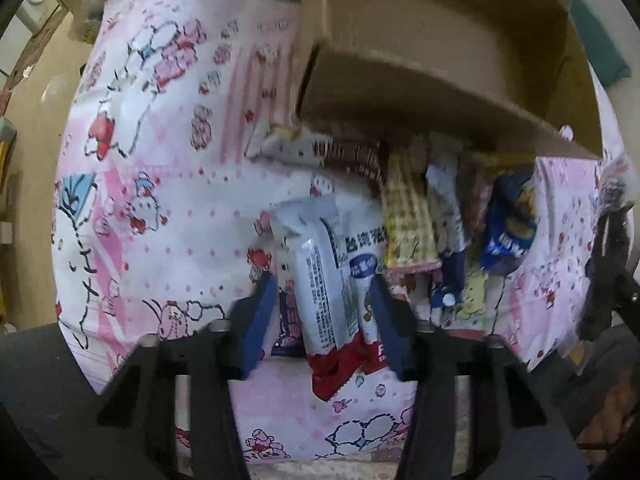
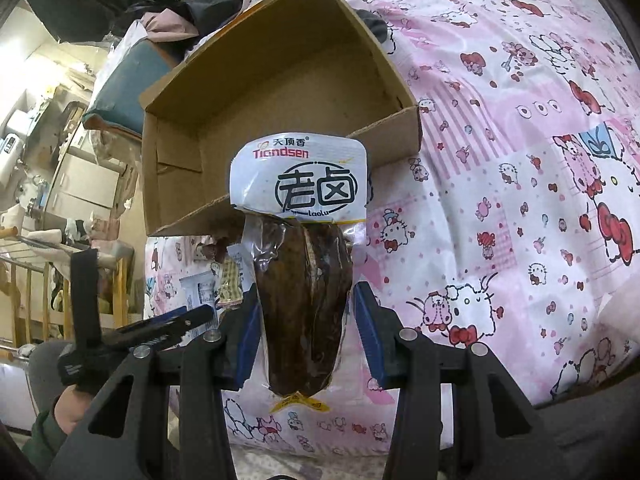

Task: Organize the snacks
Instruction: 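Carry both snacks over the box and open both grippers to drop them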

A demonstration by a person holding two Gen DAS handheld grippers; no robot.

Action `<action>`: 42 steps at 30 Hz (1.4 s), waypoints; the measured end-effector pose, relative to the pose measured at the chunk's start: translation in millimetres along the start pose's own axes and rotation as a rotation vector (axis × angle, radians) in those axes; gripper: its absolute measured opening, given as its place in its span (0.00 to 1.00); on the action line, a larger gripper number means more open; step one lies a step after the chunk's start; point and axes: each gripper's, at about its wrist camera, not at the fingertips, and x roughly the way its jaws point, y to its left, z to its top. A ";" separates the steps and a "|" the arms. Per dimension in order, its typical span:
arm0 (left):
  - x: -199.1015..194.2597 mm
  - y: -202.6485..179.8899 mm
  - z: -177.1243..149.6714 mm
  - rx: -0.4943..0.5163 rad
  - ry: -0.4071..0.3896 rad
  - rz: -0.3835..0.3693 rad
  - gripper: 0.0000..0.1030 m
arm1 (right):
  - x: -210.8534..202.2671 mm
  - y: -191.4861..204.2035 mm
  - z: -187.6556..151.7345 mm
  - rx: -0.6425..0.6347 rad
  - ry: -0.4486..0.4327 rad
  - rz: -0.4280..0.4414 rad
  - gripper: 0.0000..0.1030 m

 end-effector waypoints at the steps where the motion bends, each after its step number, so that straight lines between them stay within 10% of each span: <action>1: -0.2 -0.6 -1.1 0.005 -0.001 0.000 0.14 | -0.2 0.4 0.0 -0.003 0.000 0.001 0.45; 10: -64.4 2.1 -16.9 0.008 -0.096 -0.160 0.12 | -10.9 7.9 -3.0 -0.009 -0.007 0.034 0.45; 27: -145.1 -5.0 59.4 0.017 -0.296 -0.141 0.12 | -35.9 72.7 56.9 -0.086 -0.093 0.101 0.45; 42: -99.7 -39.7 125.3 0.068 -0.346 -0.127 0.12 | 9.0 41.2 125.2 -0.070 -0.176 0.002 0.45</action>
